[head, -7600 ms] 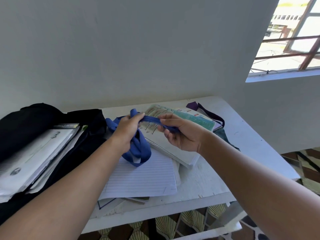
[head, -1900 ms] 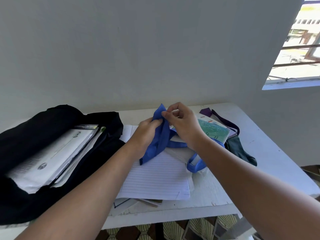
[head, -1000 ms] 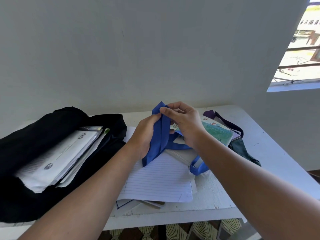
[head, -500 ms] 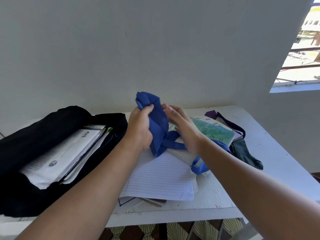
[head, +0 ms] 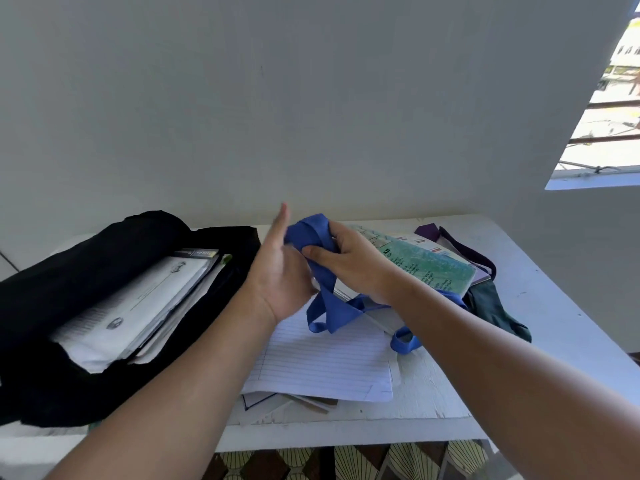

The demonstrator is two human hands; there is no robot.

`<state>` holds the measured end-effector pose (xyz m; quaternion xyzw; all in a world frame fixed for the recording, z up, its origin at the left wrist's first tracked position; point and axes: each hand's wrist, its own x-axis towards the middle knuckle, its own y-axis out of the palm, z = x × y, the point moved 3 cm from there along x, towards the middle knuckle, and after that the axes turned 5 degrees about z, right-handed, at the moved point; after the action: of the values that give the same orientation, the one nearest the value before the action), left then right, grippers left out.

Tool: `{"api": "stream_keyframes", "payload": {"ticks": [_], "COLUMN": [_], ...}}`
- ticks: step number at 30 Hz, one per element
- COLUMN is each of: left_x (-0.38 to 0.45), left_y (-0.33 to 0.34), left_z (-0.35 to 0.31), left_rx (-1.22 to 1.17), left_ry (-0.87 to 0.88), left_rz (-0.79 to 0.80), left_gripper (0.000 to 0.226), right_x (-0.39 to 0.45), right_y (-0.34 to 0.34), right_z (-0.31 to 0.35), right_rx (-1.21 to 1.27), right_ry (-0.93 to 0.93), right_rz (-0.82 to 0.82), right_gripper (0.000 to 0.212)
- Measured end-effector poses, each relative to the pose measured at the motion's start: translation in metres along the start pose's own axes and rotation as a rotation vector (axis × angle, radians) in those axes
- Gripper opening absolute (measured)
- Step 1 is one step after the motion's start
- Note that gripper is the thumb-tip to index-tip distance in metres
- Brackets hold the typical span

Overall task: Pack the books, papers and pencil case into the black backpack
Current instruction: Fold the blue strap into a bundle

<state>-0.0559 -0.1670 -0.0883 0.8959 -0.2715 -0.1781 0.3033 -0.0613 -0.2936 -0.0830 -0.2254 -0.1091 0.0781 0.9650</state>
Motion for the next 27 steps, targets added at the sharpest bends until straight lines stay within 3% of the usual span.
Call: {"api": "stream_keyframes", "payload": {"ticks": [2, 5, 9, 12, 14, 16, 18, 20, 23, 25, 27], "left_x": [0.001, 0.004, 0.012, 0.018, 0.017, 0.010, 0.006, 0.006, 0.011, 0.016, 0.021], "left_y": [0.002, 0.009, 0.007, -0.016, -0.031, -0.034, -0.026, -0.011, 0.004, 0.006, 0.003], "left_z": [0.006, -0.003, -0.025, -0.058, -0.070, -0.061, -0.040, -0.017, 0.011, 0.015, 0.007], "left_rx": [0.042, 0.064, -0.034, -0.263, -0.218, 0.066, 0.475, 0.841, 1.047, 1.067, 1.022], "left_ry": [0.001, 0.141, 0.363, 0.533, 0.542, 0.479, 0.375, 0.211, 0.023, 0.014, 0.085], "left_rz": [-0.051, -0.183, -0.291, -0.391, -0.494, -0.598, -0.546, -0.315, 0.080, 0.114, -0.023], "left_gripper": [0.063, 0.024, 0.022, 0.031, 0.031, 0.025, 0.024, 0.034, 0.037, 0.039, 0.026], "right_x": [0.002, 0.001, -0.007, -0.014, -0.017, -0.019, -0.016, -0.013, -0.012, -0.014, -0.018], "right_y": [0.003, 0.003, -0.004, -0.012, -0.024, -0.036, -0.041, -0.042, -0.043, -0.045, -0.052], "right_z": [0.005, 0.012, 0.002, -0.022, -0.037, -0.042, -0.040, -0.034, -0.025, -0.026, -0.033], "right_rx": [-0.112, -0.150, -0.173, -0.492, -0.652, -0.646, -0.547, -0.494, -0.519, -0.568, -0.650], "right_ry": [-0.022, -0.033, 0.080, 0.110, 0.158, 0.209, 0.213, 0.188, 0.140, 0.149, 0.180], "right_rz": [0.016, 0.009, 0.173, 0.243, 0.100, -0.108, -0.220, -0.268, -0.269, -0.278, -0.319], "right_gripper": [0.023, 0.022, 0.032, 0.020, 0.014, 0.022, 0.031, 0.038, 0.045, 0.046, 0.037]}}
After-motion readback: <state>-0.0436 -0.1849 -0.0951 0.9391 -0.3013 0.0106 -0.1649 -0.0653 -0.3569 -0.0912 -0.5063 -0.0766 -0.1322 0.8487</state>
